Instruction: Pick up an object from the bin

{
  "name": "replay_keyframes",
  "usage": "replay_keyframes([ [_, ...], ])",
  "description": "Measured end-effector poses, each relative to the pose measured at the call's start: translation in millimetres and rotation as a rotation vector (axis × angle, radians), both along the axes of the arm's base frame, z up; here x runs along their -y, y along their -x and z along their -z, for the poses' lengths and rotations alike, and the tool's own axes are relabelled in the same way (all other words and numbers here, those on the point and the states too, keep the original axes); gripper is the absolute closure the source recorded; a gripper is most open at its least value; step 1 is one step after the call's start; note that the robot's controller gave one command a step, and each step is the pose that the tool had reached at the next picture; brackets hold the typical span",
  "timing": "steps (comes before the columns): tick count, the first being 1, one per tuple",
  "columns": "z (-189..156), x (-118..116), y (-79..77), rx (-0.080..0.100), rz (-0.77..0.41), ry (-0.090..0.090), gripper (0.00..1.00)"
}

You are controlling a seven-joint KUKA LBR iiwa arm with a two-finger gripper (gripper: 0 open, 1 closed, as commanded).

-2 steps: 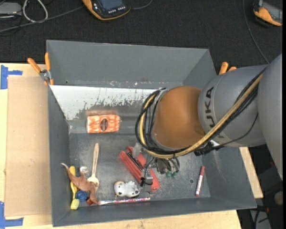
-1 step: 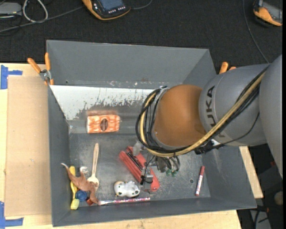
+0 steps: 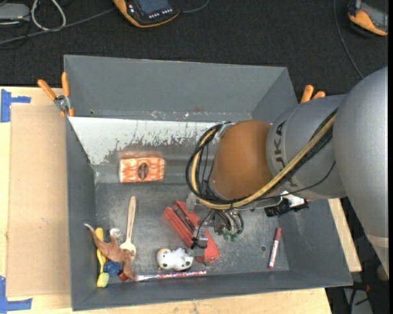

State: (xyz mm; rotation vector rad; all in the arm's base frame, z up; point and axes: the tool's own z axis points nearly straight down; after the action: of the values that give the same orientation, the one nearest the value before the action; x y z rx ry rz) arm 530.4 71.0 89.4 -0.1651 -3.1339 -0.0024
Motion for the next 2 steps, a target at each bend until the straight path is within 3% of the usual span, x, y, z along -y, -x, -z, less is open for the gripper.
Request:
replay_keyframes([
  [1, 7.1, 28.6, -29.5, 0.002, 0.076, -0.001, 1.0],
  [2, 7.2, 28.8, -29.5, 0.002, 0.077, -0.001, 1.0],
])
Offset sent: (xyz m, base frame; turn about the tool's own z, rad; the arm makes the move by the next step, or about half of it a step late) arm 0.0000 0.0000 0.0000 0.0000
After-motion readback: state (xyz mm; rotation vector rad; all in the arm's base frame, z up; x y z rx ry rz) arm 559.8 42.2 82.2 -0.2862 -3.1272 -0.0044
